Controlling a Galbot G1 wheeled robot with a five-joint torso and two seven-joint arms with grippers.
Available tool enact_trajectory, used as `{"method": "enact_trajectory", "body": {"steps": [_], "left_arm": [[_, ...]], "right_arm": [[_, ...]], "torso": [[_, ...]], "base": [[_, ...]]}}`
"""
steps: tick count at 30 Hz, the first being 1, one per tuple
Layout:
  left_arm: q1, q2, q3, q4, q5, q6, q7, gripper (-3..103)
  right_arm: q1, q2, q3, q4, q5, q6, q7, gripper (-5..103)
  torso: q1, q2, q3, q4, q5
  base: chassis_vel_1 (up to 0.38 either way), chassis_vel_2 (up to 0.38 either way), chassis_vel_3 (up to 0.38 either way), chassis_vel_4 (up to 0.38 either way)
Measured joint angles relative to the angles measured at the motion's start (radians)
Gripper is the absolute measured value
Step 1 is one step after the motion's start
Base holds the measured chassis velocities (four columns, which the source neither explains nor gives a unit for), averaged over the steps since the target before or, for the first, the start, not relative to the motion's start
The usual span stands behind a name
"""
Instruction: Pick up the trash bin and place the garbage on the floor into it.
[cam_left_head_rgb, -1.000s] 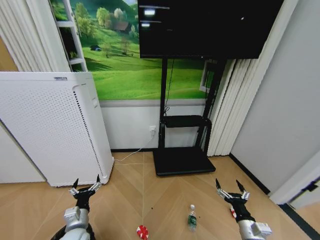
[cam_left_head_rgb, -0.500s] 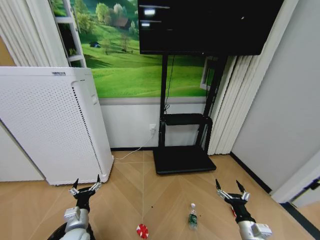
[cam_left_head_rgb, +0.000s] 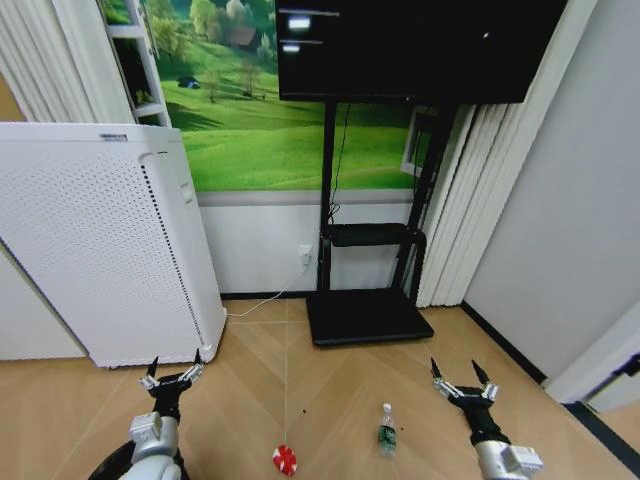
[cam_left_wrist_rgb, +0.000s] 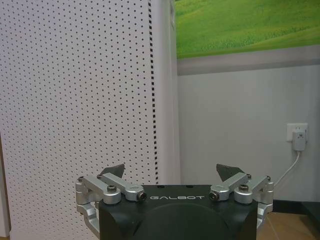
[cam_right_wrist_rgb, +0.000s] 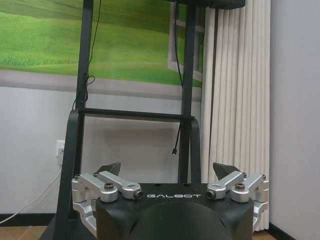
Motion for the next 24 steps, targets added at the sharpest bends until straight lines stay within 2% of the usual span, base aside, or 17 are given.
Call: {"method": "enact_trajectory", "body": {"steps": [13,15,24], "left_arm": [[-0.004,-0.002,0.002,0.011,0.005,0.0,0.0,100],[-0.008,-0.003,0.004,0.014,0.007,-0.001,-0.005,100],[-0.012,-0.001,0.0,0.02,0.055,-0.008,-0.038,100]], "right_arm": [[0.007,0.003,-0.003,-0.016,-0.003,0.006,-0.003,100],[0.007,0.003,-0.003,-0.018,-0.003,0.008,-0.003,100],[0.009,0.003,-0.003,-0.02,0.001,0.01,-0.003,100]], "torso": [[-0.008,-0.048,-0.04,-0.0001,0.0],[-0.009,-0.062,-0.053,0.0,0.0],[-0.01,-0.074,-0.064,-0.0001,-0.0001]], "base": [[0.0,0.0,0.0,0.0],[0.0,0.0,0.0,0.0],[0.0,0.0,0.0,0.0]]}}
